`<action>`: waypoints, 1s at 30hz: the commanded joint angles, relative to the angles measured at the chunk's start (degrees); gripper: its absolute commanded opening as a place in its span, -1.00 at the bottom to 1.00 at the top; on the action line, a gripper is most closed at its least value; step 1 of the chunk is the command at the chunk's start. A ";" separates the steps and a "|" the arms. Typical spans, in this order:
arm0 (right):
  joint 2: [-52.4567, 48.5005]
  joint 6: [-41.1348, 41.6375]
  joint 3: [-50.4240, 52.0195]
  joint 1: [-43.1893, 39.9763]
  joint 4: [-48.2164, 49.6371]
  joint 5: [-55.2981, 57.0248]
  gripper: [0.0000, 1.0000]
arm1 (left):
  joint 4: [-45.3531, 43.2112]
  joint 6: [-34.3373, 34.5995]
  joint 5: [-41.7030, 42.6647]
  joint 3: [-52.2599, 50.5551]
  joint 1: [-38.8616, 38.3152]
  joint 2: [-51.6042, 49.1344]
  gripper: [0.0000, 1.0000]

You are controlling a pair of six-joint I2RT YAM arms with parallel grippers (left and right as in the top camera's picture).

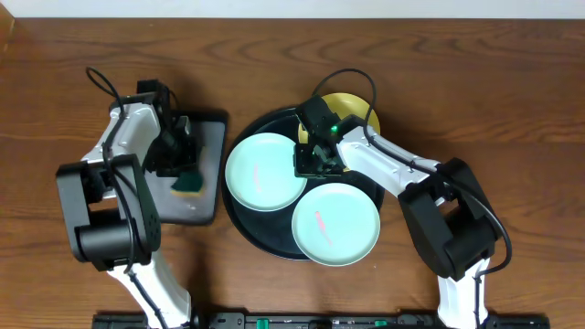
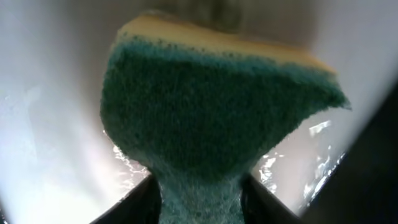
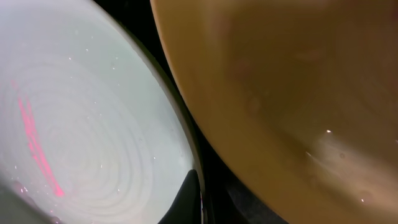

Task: Clean dirty plates on tray and stack at the side
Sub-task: 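Grasp the green sponge with the left gripper and lift it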

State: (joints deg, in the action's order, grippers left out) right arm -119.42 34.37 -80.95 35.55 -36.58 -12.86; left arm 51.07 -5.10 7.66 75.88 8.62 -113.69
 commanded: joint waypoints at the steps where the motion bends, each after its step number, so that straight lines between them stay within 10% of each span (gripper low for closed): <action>1: -1.70 -0.17 -0.59 0.87 -0.24 0.66 -0.97 | -1.11 -0.61 0.68 -0.02 0.20 -2.27 -0.62; 3: -1.70 -0.17 -0.59 0.87 -0.22 0.68 -0.98 | -1.53 -0.61 0.68 0.00 0.20 -2.25 -0.85; 30: -1.70 -0.13 -0.59 0.87 0.00 0.83 -0.97 | 1.60 7.63 -0.85 3.10 -0.74 19.06 -0.86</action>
State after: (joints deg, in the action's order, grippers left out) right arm -119.42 34.37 -80.95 35.55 -36.56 -12.86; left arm 52.51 1.54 7.33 78.37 8.23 -94.63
